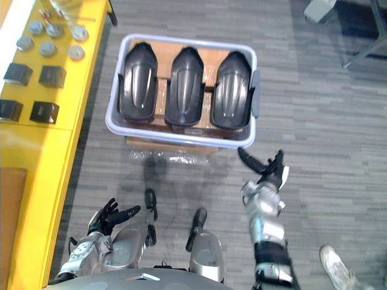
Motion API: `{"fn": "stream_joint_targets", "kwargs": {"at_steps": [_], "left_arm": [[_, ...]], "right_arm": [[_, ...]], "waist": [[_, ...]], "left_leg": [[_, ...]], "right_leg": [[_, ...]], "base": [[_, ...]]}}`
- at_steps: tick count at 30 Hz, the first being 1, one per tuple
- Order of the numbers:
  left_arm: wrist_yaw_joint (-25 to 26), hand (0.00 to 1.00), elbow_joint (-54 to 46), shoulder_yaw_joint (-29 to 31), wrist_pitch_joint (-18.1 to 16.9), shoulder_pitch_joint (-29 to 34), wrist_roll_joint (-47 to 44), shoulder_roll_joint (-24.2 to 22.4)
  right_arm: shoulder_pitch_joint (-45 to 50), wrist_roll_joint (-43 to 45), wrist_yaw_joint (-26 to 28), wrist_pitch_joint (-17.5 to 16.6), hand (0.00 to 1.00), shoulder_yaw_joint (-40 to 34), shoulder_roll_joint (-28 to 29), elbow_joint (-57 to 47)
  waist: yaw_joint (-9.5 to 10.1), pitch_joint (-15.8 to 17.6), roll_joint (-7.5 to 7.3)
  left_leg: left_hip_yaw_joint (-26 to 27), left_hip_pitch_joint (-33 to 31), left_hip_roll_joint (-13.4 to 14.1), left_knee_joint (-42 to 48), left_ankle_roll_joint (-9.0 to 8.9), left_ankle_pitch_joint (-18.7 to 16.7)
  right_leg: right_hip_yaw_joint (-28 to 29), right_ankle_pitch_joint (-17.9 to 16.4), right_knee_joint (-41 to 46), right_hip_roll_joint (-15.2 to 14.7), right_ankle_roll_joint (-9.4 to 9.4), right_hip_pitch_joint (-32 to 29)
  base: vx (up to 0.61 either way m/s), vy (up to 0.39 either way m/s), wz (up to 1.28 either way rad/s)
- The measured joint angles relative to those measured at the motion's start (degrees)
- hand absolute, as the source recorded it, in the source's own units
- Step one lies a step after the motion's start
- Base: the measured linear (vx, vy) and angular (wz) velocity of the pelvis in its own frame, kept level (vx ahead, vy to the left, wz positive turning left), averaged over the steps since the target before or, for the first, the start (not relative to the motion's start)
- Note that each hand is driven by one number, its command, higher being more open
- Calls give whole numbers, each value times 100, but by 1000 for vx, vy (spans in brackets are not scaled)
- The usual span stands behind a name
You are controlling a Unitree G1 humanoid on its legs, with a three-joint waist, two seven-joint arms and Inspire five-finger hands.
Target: Walk over and take three plastic housings, then place them on the shelf
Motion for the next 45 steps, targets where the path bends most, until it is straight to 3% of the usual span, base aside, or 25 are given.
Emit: {"fn": "stream_joint_targets", "kwargs": {"at_steps": [3,6,11,25,31,37,45], "left_arm": [[-30,100,-34,-9,-22,-96,28,-31],[-35,100,-35,-11,-31,-181,26,-111],[-68,100,-63,-8,-58,-187,27,-149],[-236,100,-67,16,-123,-148,209,-145],[-271,100,-72,-20,-110,-146,219,-146],[-307,100,-65,-82,-116,-158,196,-158],[-367,100,-90,-137,-129,-176,154,-169]], "right_arm": [[-1196,496,203,-183,100,-94,-862,927],[-1887,597,317,-385,100,-98,-1299,946],[-2123,597,444,-414,100,-85,-1340,943],[-1874,568,622,-90,100,-255,-1402,948],[-2169,569,778,79,100,-240,-1664,1779],[-2716,568,987,284,100,107,-2168,2352],[-3441,567,1064,496,100,565,-2521,2894]], "waist": [[23,172,88],[83,270,238],[189,271,255],[31,272,258],[26,279,271],[34,387,479],[130,424,576]], "left_leg": [[-106,-185,-20,117,44,27],[-174,-300,-17,202,59,38],[-242,-302,-34,204,63,42],[-290,-155,-115,66,93,116],[-353,-118,-141,-162,62,263],[-432,-251,-143,-163,86,357],[-459,-412,-140,-160,142,463]], "right_leg": [[11,51,24,-16,-25,-106],[17,56,111,-23,-27,-188],[21,48,159,-34,-40,-181],[82,14,315,-113,-83,-171],[66,1,314,-110,-98,-202],[15,12,362,-109,-80,-320],[18,-19,559,-133,-117,-555]], "base": [[-45,55,16],[-21,26,12],[11,11,8],[-4,6,1],[-29,-5,5],[-16,-17,6],[7,-18,1]]}}
